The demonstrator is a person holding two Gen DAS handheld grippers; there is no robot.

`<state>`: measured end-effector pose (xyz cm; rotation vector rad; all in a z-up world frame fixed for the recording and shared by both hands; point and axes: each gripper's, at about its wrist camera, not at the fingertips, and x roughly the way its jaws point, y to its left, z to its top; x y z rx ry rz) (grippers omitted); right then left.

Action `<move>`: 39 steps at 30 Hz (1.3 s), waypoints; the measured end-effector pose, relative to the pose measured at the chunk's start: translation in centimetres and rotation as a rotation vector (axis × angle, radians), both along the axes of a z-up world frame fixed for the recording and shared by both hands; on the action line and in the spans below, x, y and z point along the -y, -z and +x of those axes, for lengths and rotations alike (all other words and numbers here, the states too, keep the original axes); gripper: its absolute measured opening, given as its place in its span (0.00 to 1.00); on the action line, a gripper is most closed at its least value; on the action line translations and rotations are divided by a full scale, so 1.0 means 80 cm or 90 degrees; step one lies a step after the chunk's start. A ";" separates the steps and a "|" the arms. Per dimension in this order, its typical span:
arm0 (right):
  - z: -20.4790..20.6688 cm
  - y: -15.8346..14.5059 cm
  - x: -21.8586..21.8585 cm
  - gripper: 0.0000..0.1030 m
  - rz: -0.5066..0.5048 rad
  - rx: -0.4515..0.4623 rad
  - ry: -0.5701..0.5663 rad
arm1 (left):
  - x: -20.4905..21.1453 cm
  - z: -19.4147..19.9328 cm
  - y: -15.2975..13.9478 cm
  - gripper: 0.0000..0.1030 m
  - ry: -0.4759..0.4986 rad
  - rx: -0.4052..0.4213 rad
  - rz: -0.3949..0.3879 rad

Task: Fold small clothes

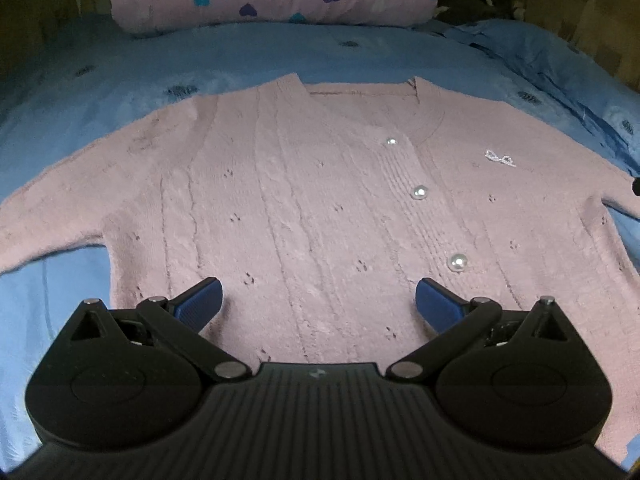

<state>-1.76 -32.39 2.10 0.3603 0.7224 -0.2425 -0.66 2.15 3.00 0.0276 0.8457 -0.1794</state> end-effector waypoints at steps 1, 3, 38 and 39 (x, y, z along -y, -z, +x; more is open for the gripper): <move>0.001 0.001 0.011 1.00 -0.001 -0.004 0.016 | -0.001 0.002 0.002 1.00 0.000 -0.005 -0.001; -0.001 0.004 0.028 1.00 -0.003 -0.008 0.044 | -0.002 0.006 0.009 1.00 -0.010 -0.019 0.011; 0.003 0.066 0.171 1.00 0.104 0.099 0.250 | 0.012 0.022 0.022 1.00 -0.004 0.008 0.040; 0.003 0.066 0.173 1.00 0.107 0.101 0.253 | 0.013 0.023 0.022 1.00 -0.004 0.009 0.042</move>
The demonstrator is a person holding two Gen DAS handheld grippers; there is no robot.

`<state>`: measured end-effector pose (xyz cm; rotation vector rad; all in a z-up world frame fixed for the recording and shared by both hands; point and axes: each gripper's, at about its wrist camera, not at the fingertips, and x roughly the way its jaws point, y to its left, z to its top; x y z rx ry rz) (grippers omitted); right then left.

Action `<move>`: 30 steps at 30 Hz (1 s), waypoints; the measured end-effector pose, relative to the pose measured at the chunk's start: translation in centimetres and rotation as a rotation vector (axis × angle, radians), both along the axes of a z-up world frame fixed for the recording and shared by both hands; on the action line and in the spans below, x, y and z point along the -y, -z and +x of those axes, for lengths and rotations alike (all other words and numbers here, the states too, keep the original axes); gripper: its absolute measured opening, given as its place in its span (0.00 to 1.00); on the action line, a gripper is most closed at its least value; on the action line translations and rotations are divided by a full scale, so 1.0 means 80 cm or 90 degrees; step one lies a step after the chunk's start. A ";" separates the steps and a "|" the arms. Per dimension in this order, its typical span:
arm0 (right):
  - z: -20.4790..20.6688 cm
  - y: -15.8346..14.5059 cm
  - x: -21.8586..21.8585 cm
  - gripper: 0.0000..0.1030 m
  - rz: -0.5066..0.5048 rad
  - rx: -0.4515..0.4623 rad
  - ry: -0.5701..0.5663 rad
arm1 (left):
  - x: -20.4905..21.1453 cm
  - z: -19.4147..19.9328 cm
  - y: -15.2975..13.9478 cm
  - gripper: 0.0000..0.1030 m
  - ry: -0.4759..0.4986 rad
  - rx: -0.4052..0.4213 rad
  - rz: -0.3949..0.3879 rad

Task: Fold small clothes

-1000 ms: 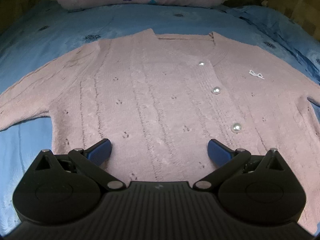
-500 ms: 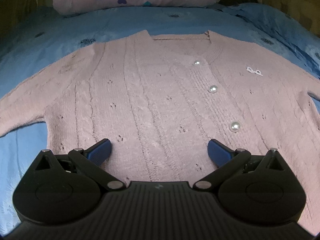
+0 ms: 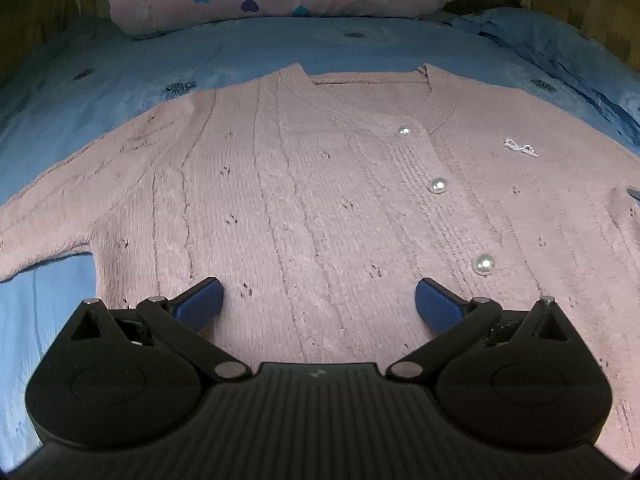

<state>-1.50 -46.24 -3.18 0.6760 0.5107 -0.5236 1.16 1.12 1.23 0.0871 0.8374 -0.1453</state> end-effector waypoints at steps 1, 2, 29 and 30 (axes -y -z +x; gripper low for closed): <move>0.000 0.000 0.002 1.00 0.002 0.003 0.003 | 0.000 0.000 0.000 1.00 0.000 0.001 0.001; 0.000 0.000 0.004 1.00 0.004 0.006 0.006 | 0.000 0.001 0.000 1.00 -0.001 0.002 0.001; -0.006 -0.051 0.013 0.14 -0.024 0.056 -0.029 | 0.000 0.000 0.000 1.00 -0.003 0.005 0.001; -0.005 -0.059 0.008 0.13 -0.033 0.062 -0.040 | -0.001 0.000 0.000 1.00 -0.003 0.005 0.000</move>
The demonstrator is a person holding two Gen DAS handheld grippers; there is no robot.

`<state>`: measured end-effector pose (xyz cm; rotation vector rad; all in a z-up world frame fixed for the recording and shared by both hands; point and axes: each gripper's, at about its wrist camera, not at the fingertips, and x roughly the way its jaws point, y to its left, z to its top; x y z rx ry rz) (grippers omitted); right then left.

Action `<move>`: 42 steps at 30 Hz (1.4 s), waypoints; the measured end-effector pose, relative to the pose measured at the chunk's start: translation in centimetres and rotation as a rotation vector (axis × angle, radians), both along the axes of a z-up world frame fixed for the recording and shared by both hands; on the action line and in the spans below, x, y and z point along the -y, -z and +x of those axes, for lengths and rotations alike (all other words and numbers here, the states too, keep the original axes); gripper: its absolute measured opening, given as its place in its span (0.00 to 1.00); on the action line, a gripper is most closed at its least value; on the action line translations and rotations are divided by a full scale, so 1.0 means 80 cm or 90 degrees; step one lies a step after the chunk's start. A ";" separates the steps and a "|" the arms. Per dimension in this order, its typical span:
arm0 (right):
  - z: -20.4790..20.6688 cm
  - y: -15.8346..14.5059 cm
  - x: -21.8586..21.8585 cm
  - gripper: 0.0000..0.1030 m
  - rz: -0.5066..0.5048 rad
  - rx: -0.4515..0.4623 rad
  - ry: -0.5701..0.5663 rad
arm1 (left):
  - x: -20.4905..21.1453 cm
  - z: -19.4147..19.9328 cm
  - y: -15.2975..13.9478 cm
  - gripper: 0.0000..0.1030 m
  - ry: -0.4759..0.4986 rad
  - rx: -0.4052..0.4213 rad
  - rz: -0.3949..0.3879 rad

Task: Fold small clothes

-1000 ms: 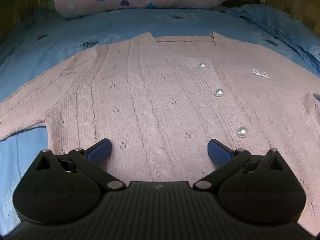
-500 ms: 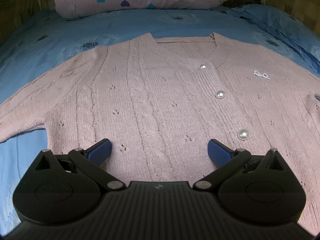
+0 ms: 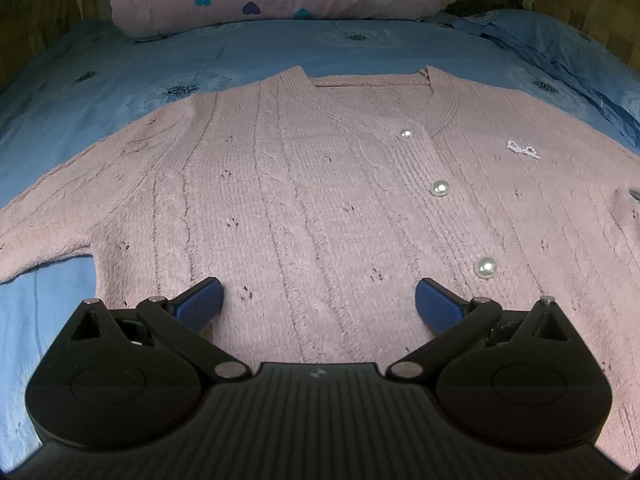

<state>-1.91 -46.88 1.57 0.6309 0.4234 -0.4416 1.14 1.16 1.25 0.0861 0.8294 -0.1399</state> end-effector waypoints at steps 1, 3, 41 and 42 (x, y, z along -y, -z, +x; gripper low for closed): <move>0.001 -0.007 -0.004 0.09 -0.006 0.007 -0.010 | 0.000 0.000 0.000 1.00 -0.001 0.000 -0.001; 0.005 -0.024 -0.015 0.08 -0.018 0.031 -0.041 | 0.000 -0.001 0.000 1.00 0.000 0.002 -0.001; 0.076 0.057 -0.007 0.77 0.036 -0.131 0.198 | 0.002 0.007 0.007 1.00 -0.030 0.035 -0.016; 0.077 0.055 -0.004 0.77 0.037 -0.131 0.202 | 0.002 0.007 0.007 1.00 -0.030 0.036 -0.017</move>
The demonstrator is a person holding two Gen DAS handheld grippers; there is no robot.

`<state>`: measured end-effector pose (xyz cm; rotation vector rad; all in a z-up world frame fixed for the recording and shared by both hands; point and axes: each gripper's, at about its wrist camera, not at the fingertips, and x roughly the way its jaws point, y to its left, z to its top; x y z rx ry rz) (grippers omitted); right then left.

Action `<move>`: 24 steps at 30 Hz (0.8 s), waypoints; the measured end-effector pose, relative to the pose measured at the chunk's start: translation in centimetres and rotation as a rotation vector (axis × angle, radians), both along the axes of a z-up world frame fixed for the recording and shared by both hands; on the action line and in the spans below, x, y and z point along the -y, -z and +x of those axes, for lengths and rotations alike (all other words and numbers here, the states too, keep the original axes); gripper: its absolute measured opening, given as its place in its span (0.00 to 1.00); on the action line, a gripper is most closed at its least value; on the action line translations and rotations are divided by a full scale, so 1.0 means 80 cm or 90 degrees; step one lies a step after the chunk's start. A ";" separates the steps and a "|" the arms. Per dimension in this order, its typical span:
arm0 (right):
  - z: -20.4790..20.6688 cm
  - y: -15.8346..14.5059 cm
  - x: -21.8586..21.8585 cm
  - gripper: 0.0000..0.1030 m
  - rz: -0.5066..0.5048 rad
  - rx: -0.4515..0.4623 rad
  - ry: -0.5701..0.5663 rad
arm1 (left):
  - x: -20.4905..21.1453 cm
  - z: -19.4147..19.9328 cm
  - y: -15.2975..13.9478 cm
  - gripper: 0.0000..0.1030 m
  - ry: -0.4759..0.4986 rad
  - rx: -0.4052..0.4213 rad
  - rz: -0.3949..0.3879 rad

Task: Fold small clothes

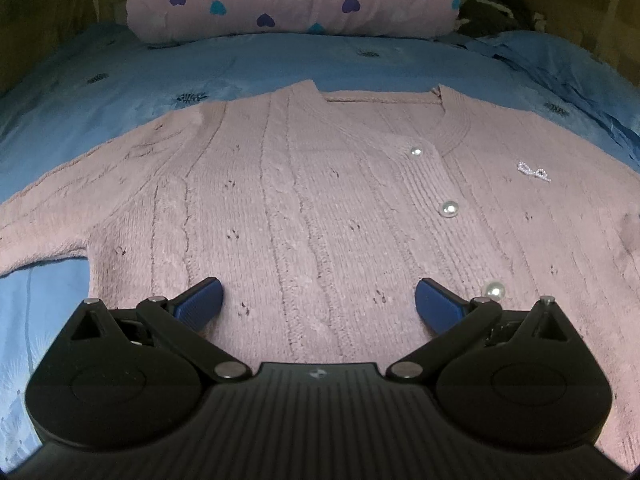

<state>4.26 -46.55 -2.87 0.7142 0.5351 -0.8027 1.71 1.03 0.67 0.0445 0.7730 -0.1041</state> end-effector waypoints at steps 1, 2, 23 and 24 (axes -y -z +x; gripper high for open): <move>0.003 -0.001 0.004 0.77 0.002 0.002 0.007 | 0.000 0.000 0.000 1.00 0.000 0.000 -0.001; 0.004 0.001 0.009 0.77 0.006 0.008 0.017 | -0.001 0.000 0.000 1.00 -0.001 -0.001 -0.002; -0.024 -0.039 0.005 0.13 -0.045 0.111 -0.058 | -0.002 -0.009 -0.010 1.00 0.001 0.015 -0.006; -0.025 -0.047 0.002 0.13 -0.048 0.119 -0.069 | -0.002 -0.010 -0.011 1.00 0.003 0.018 -0.006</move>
